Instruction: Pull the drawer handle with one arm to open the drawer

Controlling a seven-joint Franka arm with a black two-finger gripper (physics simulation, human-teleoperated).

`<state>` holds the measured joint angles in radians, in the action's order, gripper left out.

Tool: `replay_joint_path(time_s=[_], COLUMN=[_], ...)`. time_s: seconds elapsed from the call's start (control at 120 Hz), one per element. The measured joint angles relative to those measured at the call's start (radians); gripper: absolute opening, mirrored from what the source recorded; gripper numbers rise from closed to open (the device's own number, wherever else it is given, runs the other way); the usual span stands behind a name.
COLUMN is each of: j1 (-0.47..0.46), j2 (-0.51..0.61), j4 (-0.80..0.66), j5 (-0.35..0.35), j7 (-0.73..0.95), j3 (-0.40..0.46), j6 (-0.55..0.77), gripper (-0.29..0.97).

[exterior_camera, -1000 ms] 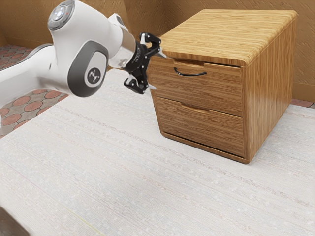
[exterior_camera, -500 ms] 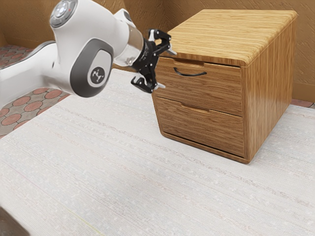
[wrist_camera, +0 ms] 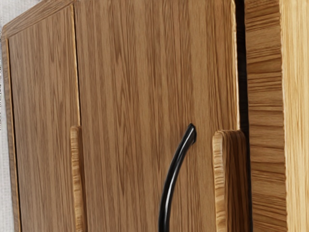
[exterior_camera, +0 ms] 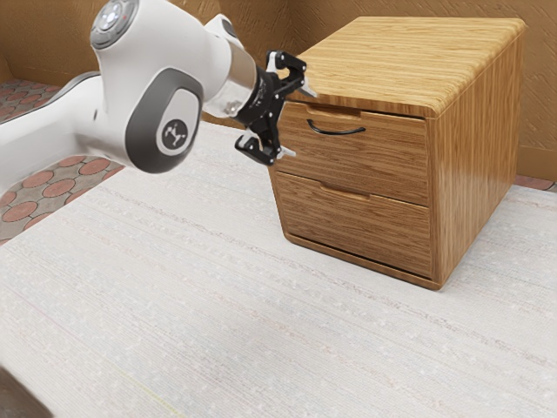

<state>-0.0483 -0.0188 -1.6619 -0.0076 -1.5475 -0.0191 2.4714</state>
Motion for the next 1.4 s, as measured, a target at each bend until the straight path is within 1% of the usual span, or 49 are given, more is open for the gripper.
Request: replay_joint_path(time_s=[0.242,0.575,0.867,0.95,1.067,1.15,1.267,1.4], j1=[0.049,-0.013,0.015,0.013,0.014,0.017,0.016,0.014], j2=[-0.017,-0.037,-0.055,-0.057,-0.054,-0.050,-0.046,-0.032], j4=[-0.032,-0.059,-0.094,-0.098,-0.099,-0.099,-0.099,-0.110], j5=[0.000,-0.001,-0.003,-0.003,-0.005,-0.004,-0.005,-0.010], j7=[-0.001,-0.002,-0.003,-0.003,-0.004,-0.004,-0.005,-0.005], j3=[0.027,0.030,0.024,0.027,0.029,0.029,0.028,0.027], j6=[0.034,0.106,0.161,0.177,0.191,0.195,0.195,0.196], gripper=[0.68,0.68,0.67,0.55,0.27,0.13,0.01,-0.05])
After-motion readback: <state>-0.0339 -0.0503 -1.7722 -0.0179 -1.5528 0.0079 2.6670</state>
